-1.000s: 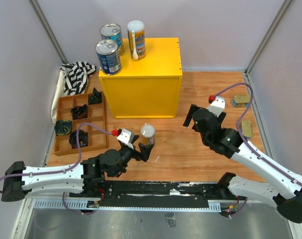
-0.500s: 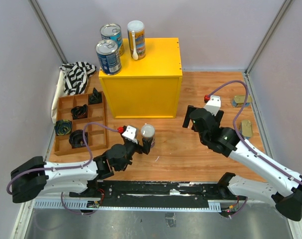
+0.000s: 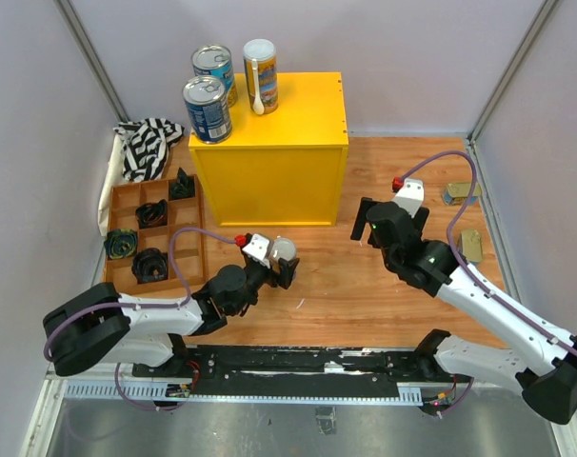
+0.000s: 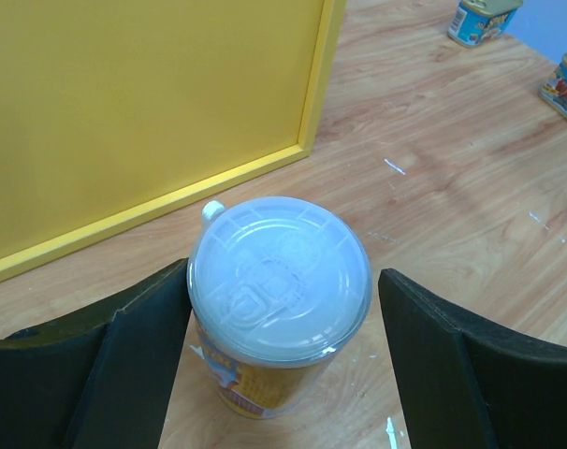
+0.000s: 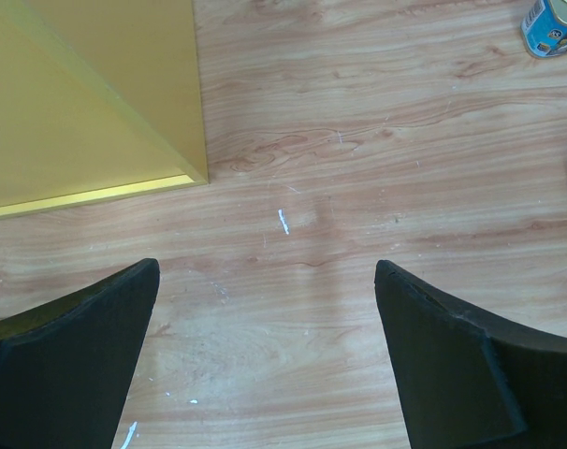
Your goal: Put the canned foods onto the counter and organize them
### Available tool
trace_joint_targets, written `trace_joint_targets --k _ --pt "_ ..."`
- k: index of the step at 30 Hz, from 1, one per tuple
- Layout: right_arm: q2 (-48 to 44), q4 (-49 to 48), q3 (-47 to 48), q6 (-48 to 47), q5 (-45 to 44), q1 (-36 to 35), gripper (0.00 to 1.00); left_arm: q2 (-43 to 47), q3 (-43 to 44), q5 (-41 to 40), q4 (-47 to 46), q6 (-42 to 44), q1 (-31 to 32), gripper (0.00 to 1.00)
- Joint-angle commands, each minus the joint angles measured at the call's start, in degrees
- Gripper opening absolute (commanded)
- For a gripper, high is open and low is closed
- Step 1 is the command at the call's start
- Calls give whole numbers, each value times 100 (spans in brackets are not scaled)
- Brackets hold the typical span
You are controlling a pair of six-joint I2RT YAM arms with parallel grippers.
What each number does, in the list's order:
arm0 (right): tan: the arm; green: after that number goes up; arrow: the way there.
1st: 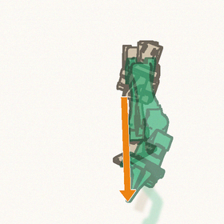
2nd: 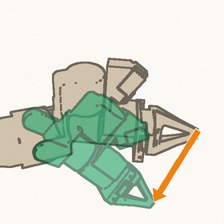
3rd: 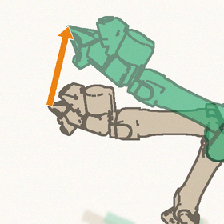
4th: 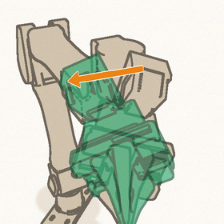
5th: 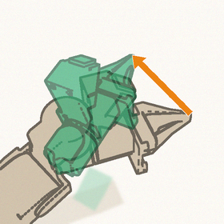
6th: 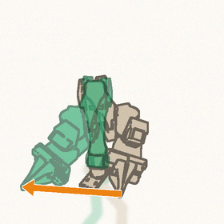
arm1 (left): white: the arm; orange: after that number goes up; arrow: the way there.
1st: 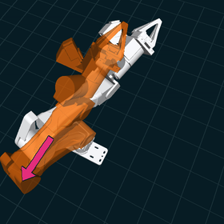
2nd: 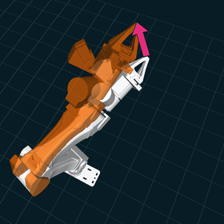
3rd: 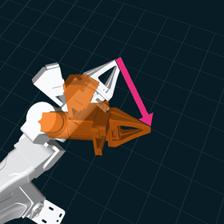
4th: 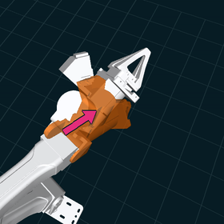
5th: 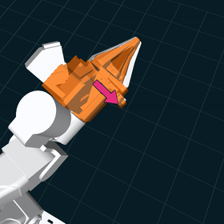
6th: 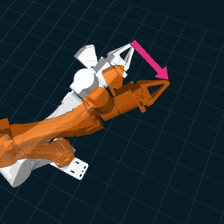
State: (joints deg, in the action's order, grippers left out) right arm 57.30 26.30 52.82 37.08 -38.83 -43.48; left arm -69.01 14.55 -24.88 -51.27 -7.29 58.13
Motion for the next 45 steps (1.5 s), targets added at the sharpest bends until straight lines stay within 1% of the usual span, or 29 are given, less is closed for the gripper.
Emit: trace_joint_targets --k 1,5,7,9,11,12,14,15,19,21,22,27,31,34,40,44,45 --pt "3 -90 111 -135 39 148 98 -302 219 213 -556 207 -129 82" --pt "-39 -92 72 -146 98 228 98 -573 323 146 -718 333 -147 78" --pt "-62 -99 54 -172 116 248 98 -624 337 38 -821 357 -144 71" --pt "-69 -96 45 -182 136 268 98 -659 353 -45 -900 419 -149 61" --pt "-81 -99 44 -194 155 277 98 -710 410 -8 -883 511 -149 43" --pt "-79 -95 52 -198 161 286 98 -724 439 -7 -863 534 -149 39" --pt "-88 -96 67 -216 177 283 98 -694 456 -20 -875 548 -144 37" --pt "-95 -99 76 -224 186 283 98 -652 463 -21 -872 550 -144 33" --pt "-130 -74 88 -215 223 281 98 -305 584 15 -561 627 -145 17" --pt "-161 -30 69 -181 226 286 98 -75 676 19 -357 679 -148 3" --pt "-178 -10 59 -144 227 283 98 36 733 26 -201 716 -149 1" --pt "-290 111 -15 -54 227 283 98 622 1131 208 611 783 -144 0" --pt "-357 362 -3 0 176 280 98 1000 1712 427 1465 849 -147 0" --pt "-375 591 39 82 148 284 98 1186 2258 379 2063 941 -152 0" --pt "-511 789 83 177 182 283 98 972 3921 311 3403 1314 -149 0" --pt "-553 943 194 186 149 279 98 586 5141 137 4196 1575 -144 0" --pt "-557 976 220 181 139 281 98 451 5582 108 4416 1641 -151 0"
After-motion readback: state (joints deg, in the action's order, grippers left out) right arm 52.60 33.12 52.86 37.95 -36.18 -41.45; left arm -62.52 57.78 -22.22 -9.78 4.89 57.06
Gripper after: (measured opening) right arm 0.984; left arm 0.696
